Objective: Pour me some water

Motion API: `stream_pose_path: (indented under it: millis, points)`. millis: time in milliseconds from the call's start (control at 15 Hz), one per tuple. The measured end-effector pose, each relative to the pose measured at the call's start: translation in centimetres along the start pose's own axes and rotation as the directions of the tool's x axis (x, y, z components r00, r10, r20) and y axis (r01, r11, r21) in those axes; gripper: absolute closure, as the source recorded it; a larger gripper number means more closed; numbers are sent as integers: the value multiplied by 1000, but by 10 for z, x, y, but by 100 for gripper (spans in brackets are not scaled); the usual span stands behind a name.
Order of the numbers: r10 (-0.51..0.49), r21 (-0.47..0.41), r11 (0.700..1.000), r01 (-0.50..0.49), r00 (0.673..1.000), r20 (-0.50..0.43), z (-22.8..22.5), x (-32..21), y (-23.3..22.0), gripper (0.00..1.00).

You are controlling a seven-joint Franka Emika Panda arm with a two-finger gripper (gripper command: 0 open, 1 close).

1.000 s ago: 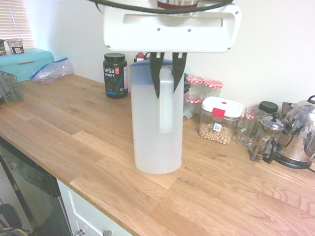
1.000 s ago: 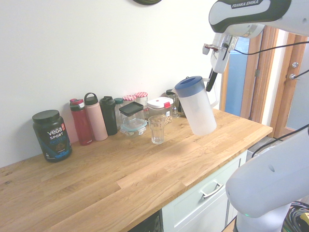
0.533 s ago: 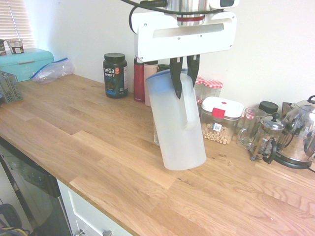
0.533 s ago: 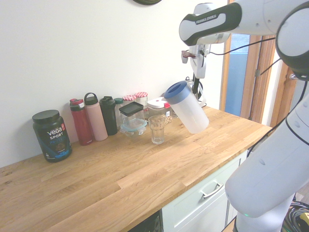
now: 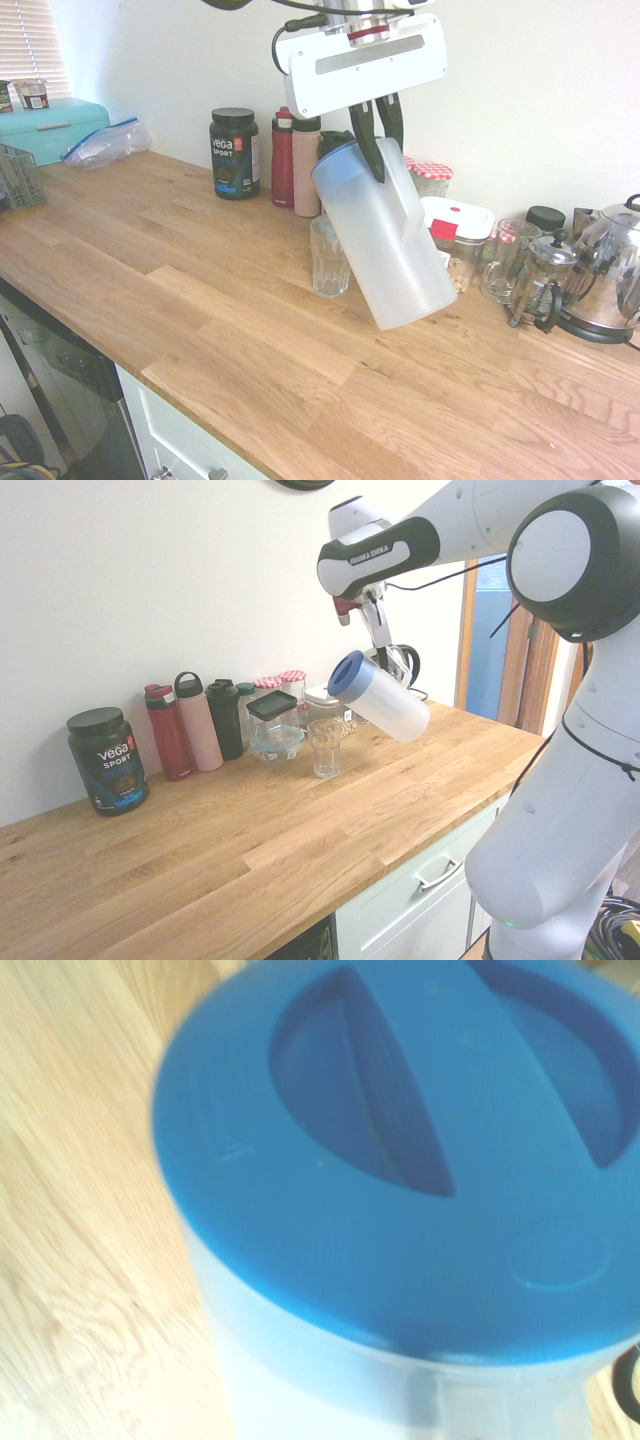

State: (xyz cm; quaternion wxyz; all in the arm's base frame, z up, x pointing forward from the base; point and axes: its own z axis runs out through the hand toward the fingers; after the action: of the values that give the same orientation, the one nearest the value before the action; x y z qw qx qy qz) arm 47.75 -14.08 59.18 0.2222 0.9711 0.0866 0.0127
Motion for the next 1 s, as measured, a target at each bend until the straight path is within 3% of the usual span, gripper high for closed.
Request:
stream_pose_path:
  millis: [200,600,1000]
  points:
    - [-21,-105,994,25,999,37,14,10,-18,100]
    - [-33,-201,979,47,997,73,30,29,-42,100]
    - [-36,-230,972,54,996,80,35,36,-50,100]
